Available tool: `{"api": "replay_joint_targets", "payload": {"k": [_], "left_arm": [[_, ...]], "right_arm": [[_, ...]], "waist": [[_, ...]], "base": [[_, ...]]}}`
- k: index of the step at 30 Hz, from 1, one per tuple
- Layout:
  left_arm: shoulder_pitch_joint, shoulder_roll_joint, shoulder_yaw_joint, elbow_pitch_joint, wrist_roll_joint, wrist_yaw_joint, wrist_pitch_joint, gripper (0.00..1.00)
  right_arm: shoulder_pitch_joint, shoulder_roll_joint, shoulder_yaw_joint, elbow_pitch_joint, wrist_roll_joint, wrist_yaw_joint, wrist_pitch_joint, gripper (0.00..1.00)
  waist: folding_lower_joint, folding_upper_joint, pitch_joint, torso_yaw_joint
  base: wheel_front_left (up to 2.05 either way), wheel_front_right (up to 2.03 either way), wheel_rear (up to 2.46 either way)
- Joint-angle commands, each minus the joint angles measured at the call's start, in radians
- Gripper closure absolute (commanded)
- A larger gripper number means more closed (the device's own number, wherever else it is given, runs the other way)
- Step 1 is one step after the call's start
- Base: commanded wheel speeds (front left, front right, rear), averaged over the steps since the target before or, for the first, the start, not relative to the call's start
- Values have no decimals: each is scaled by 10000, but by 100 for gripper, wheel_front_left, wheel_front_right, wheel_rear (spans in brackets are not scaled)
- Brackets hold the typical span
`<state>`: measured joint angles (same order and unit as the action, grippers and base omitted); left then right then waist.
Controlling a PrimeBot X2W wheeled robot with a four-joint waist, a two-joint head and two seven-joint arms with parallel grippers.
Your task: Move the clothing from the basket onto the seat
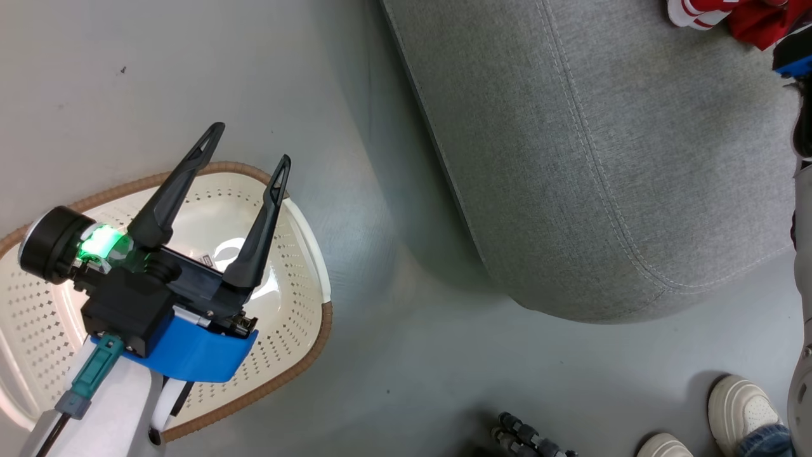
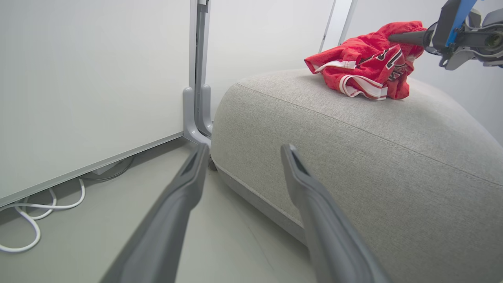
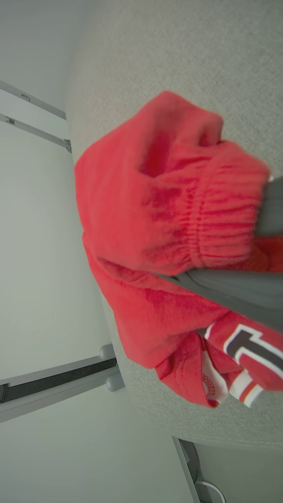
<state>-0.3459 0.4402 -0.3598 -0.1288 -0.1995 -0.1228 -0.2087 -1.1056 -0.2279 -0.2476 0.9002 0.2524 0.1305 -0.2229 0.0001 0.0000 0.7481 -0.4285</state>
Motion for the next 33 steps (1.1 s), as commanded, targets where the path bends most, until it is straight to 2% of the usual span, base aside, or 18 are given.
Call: {"api": "replay_joint_targets", "payload": {"k": [1, 2, 15, 23, 33], "left_arm": [[-140, 25, 12, 40, 22, 54, -60, 0], [-146, 8, -2, 85, 1, 62, -69, 0], [-144, -517, -226, 954, -365, 132, -323, 0], [142, -1190, -341, 1828, -656, 162, -523, 0], [1045, -2167, 134, 2530, -986, 183, -573, 0]], "right_arm": [[-68, 5, 21, 101, -68, 4, -104, 19], [-108, -20, 41, 222, -81, 5, -140, 0], [323, 48, 391, 682, -194, 4, -425, 0], [1458, -38, 1043, 25, 515, 5, -426, 0], [3425, 54, 2144, -851, 508, 5, -428, 0]], "waist": [[-1, 0, -61, 4], [-1, 0, -112, 11], [-1, 0, -1174, 226], [-1, 0, -2440, 634], [-1, 0, -4410, 1168]], "base": [[0, 0, 0], [0, 0, 0], [0, 0, 0], [0, 0, 0], [0, 0, 0]]}}
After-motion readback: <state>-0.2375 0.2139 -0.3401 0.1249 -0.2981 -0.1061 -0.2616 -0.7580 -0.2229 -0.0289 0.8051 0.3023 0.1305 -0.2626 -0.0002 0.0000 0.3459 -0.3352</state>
